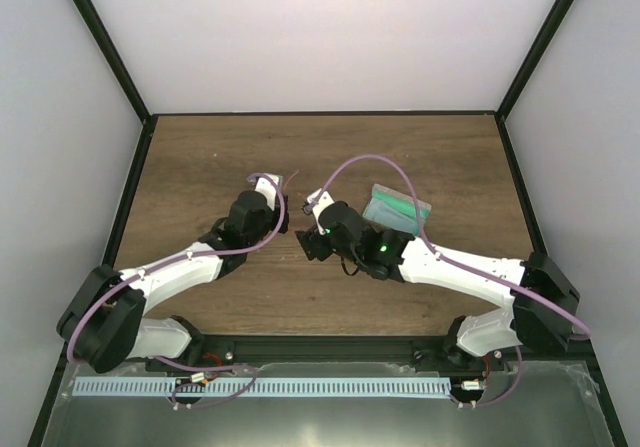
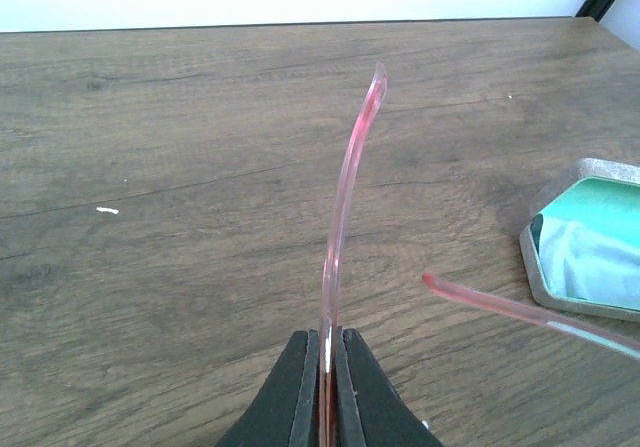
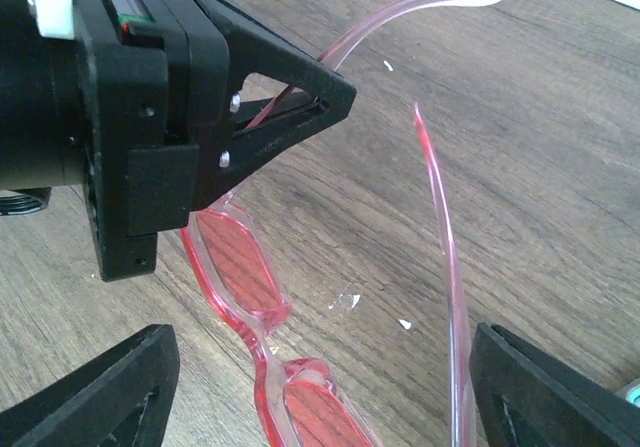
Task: Organize the sunglasses
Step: Place the sunglasses at the center of the board.
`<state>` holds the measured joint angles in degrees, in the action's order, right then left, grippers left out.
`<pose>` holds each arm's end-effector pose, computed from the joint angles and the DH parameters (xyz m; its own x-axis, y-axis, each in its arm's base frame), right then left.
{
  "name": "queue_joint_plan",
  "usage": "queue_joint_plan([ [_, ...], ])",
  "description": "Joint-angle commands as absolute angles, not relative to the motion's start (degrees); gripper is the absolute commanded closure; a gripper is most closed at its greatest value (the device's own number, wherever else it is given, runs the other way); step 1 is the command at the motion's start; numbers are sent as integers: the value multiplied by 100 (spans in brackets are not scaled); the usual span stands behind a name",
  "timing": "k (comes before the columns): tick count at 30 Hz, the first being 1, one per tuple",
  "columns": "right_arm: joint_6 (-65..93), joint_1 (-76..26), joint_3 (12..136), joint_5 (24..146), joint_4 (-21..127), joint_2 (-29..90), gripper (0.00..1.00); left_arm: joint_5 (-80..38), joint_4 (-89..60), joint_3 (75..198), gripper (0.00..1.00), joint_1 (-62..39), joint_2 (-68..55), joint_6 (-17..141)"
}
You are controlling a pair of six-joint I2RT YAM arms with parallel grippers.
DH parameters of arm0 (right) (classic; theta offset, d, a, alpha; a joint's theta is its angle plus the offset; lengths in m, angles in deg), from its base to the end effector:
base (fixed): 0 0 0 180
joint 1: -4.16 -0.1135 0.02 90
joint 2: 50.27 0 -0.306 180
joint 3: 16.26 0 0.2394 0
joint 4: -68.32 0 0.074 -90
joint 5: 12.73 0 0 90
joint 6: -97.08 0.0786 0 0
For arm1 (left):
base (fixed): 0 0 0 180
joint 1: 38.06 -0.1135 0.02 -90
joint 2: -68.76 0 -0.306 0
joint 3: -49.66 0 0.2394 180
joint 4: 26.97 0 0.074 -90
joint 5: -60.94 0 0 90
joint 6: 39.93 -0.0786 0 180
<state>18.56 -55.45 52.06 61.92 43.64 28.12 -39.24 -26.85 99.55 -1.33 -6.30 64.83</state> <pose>0.1784 0.2631 0.2860 -0.4262 -0.3474 -0.8352 -0.6500 0.7598 0.0157 0.2444 -0.1651 0.2427 -0.4484 0.0217 -0.8936 0.3581 0.9203 -0.1573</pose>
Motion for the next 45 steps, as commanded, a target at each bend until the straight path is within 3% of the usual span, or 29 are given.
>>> queue_joint_plan([
  [1, 1700, -5595, 5291, 6119, 4158, 2961, 20, -3846, -2751, 10152, 96, -132, -604, 6446],
  [15, 1671, -5596, 5137, 6372, 4185, 3072, 29, -4010, -2559, 10422, 95, -132, -890, 6391],
  [23, 1739, -5603, 5141, 6221, 4200, 3028, 56, -3980, -2532, 10385, 95, -133, -790, 6404],
  [31, 1831, -5599, 4989, 6083, 4345, 2779, 63, -3961, -2560, 10394, 95, -132, -919, 6404],
  [36, 2127, -5604, 4807, 5631, 4482, 2523, 85, -4033, -2287, 10575, 94, -132, -1263, 6482],
  [39, 2465, -5596, 4668, 5208, 4530, 2354, 93, -3924, -2125, 10610, 92, -132, -1446, 6603],
  [41, 2697, -5595, 4534, 4889, 4590, 2223, 92, -3877, -2046, 10600, 91, -132, -1586, 6676],
  [42, 2818, -5591, 4463, 4766, 4627, 2149, 86, -3859, -2014, 10601, 91, -132, -1659, 6692],
  [45, 3034, -5520, 4256, 4677, 4814, 1960, 61, -3807, -1963, 10552, 90, -132, -1867, 6728],
])
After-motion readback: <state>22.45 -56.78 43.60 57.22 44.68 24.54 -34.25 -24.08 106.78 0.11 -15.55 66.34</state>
